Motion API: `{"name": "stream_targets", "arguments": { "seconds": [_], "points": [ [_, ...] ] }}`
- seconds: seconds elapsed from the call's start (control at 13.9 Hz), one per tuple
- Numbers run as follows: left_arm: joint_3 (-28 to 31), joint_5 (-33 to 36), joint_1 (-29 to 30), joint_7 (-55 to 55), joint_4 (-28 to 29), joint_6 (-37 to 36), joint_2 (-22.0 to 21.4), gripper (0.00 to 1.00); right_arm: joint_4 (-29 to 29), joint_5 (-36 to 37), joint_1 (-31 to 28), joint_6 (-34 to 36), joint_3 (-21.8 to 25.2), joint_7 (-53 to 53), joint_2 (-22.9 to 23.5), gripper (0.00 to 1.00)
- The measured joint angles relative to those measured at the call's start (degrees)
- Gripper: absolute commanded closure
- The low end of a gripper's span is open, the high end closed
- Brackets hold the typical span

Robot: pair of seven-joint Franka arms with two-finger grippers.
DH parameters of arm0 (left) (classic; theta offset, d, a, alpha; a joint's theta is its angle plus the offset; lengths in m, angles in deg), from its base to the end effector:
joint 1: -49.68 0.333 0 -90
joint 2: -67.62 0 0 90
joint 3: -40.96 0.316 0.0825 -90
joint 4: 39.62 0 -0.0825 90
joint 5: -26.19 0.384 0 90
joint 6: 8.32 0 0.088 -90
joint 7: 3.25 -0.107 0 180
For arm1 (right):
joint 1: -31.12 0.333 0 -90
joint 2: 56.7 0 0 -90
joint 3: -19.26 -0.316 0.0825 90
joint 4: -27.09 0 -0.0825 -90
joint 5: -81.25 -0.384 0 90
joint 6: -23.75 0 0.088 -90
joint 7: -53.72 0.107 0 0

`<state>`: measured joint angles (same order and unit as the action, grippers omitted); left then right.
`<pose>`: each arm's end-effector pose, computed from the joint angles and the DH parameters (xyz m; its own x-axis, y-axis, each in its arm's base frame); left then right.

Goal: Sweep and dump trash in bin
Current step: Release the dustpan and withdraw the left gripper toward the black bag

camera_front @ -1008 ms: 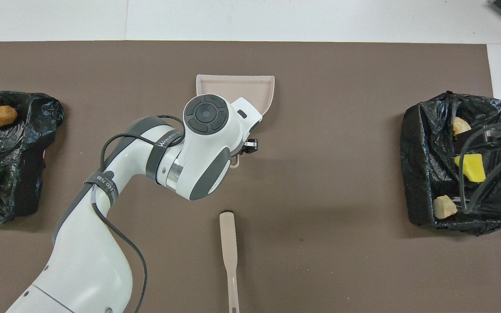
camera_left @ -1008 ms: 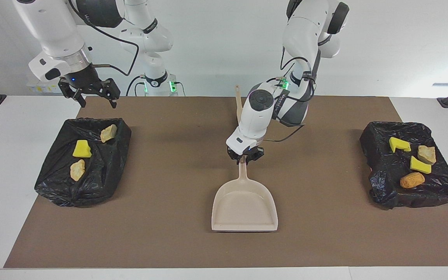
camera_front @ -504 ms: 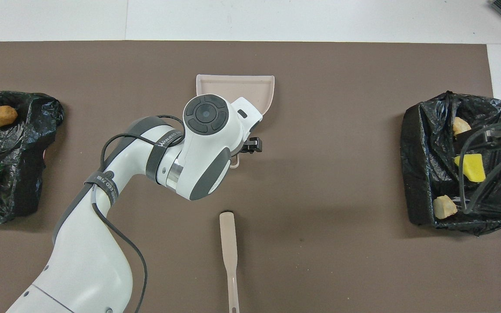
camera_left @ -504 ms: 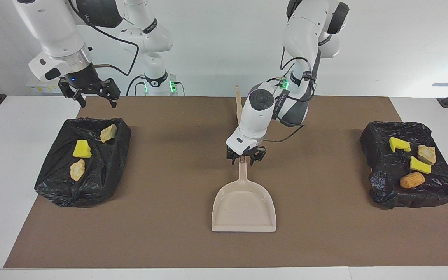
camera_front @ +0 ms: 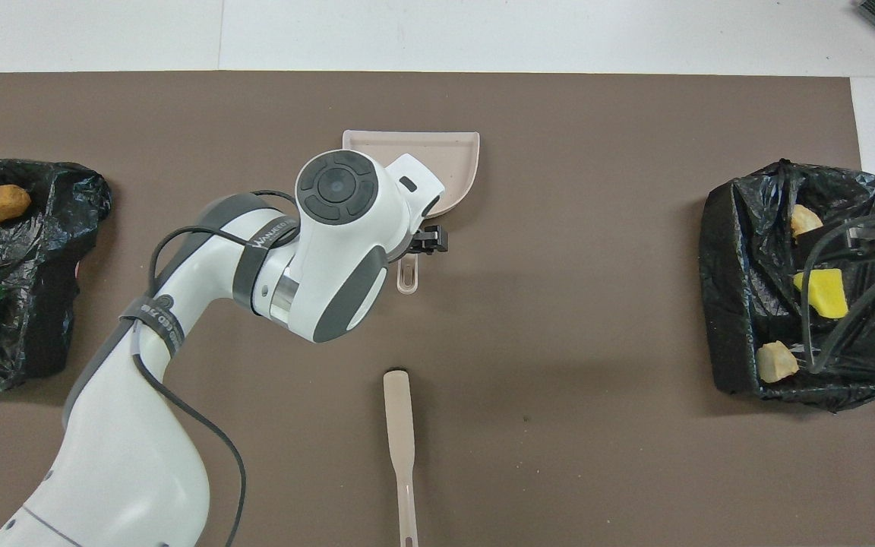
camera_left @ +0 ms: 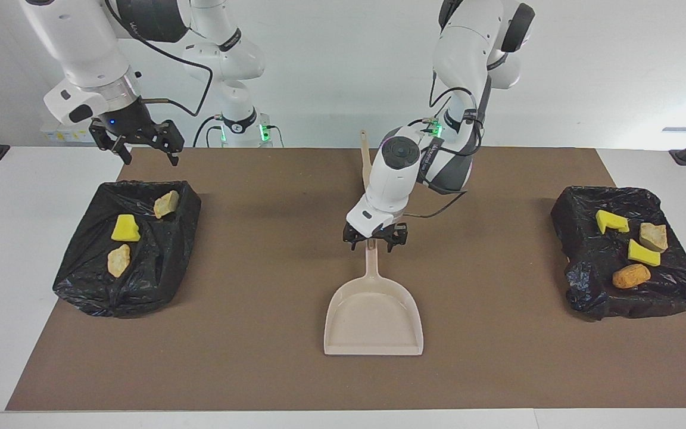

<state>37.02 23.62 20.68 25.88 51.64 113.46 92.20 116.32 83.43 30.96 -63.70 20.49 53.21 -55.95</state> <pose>0.5784 -0.3699 0.3963 0.9978 -0.0339 0.0566 -0.0400 -0.9931 0.1104 0.5535 -0.0176 0.6198 0.9989 -0.0170 -0.0444 -0.0154 -0.9992 0.0379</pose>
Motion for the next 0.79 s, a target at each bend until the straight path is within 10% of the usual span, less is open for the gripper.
{"name": "stream_targets", "arguments": {
  "seconds": [0.79],
  "points": [
    [0.87, 0.06, 11.11, -8.28, -0.23, -16.00, -14.72, 0.00, 0.00, 0.00, 0.00, 0.00, 0.00, 0.00, 0.00, 0.00]
  ]
}}
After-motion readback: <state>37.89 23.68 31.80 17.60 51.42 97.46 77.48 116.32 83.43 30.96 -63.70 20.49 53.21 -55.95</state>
